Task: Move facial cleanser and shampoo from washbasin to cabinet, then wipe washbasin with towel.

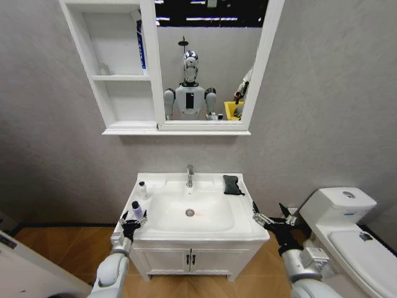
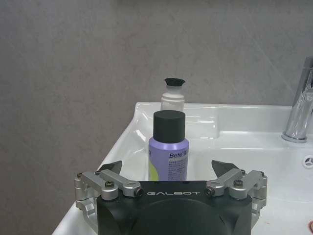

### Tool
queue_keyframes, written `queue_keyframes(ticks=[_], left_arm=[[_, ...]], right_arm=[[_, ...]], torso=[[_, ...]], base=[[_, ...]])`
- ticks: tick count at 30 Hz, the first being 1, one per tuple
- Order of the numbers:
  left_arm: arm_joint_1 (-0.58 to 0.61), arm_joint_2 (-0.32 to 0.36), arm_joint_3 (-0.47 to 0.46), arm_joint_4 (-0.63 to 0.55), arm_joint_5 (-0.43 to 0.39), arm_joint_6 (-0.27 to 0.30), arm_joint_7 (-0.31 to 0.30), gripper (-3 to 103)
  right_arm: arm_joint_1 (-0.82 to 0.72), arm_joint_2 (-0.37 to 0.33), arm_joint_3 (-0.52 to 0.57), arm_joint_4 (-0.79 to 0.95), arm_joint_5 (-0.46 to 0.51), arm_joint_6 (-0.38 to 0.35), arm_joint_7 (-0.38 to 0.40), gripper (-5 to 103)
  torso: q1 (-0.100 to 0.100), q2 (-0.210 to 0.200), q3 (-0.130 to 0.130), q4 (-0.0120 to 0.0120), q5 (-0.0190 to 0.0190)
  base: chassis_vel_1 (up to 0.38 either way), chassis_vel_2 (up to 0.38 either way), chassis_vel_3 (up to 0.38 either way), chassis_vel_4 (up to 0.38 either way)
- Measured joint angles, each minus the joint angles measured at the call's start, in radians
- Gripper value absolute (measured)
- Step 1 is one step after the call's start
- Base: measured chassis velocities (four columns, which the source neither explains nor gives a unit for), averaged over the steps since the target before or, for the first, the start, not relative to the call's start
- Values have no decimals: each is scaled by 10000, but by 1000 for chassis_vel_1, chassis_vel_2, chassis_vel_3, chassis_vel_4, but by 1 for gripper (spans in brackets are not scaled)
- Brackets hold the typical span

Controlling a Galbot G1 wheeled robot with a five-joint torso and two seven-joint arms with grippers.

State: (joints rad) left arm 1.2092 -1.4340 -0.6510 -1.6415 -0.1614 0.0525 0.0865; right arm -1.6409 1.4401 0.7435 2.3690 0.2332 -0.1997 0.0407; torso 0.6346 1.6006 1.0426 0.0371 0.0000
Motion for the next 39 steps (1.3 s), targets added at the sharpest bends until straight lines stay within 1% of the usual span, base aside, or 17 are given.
queue_keyframes(ticks=[4, 10, 16, 18, 31, 32, 33, 34, 35, 36, 37, 38, 39], left_arm=[[-103, 6, 6, 46, -36, 21, -6, 100], [-161, 44, 56, 44, -42, 218, -27, 100], [-234, 295, 135, -134, -121, 716, -210, 100], [-262, 333, 165, -145, -140, 768, -235, 100], [-408, 378, 271, 78, -153, 804, -352, 100], [-436, 378, 271, 116, -162, 802, -378, 102], [-436, 378, 271, 116, -162, 802, -378, 102], [-462, 377, 271, 155, -168, 799, -391, 98], [-494, 370, 271, 195, -169, 795, -403, 98], [-527, 353, 276, 242, -169, 791, -415, 93], [-527, 353, 276, 242, -169, 791, -415, 93], [-571, 323, 282, 309, -161, 775, -452, 83], [-571, 323, 282, 309, -161, 775, -452, 83]], right_arm=[[-23, 10, -27, -15, -45, 14, 0, 100], [-34, 24, -45, -13, -93, 16, 1, 100], [-102, 68, -55, 61, -140, 34, 7, 100], [-118, 72, -56, 70, -149, 49, 7, 100], [-150, 105, -13, 134, -137, 112, 64, 100], [-148, 105, -17, 147, -137, 111, 70, 100], [-148, 105, -17, 147, -137, 111, 70, 100], [-146, 109, -19, 156, -135, 110, 76, 100], [-148, 117, -21, 159, -134, 110, 77, 100], [-157, 127, -23, 159, -133, 110, 78, 100], [-157, 127, -23, 159, -133, 110, 78, 100], [-189, 145, -34, 159, -127, 112, 79, 100], [-189, 145, -34, 159, -127, 112, 79, 100]], torso=[[0, 0, 0, 0, 0], [0, 0, 0, -1, -1], [0, 0, 0, -1, 0], [0, 0, -1, 0, 0], [0, 0, -1, -1, -1], [0, 0, -1, -1, 0], [0, 0, -1, -1, 0], [0, 0, 0, -1, -1], [0, 0, 0, -1, 0], [0, 1, -1, -1, 0], [0, 1, -1, -1, 0], [0, 0, -1, 0, -1], [0, 0, -1, 0, -1]], base=[[0, 0, 0, 0], [0, 0, 0, 0], [0, 0, 0, 0], [0, 0, 0, 0], [0, 0, 0, 0], [0, 0, 0, 0], [0, 0, 0, 0], [0, 0, 0, 0], [0, 0, 0, 0], [0, 0, 0, 0], [0, 0, 0, 0], [0, 0, 0, 0], [0, 0, 0, 0]])
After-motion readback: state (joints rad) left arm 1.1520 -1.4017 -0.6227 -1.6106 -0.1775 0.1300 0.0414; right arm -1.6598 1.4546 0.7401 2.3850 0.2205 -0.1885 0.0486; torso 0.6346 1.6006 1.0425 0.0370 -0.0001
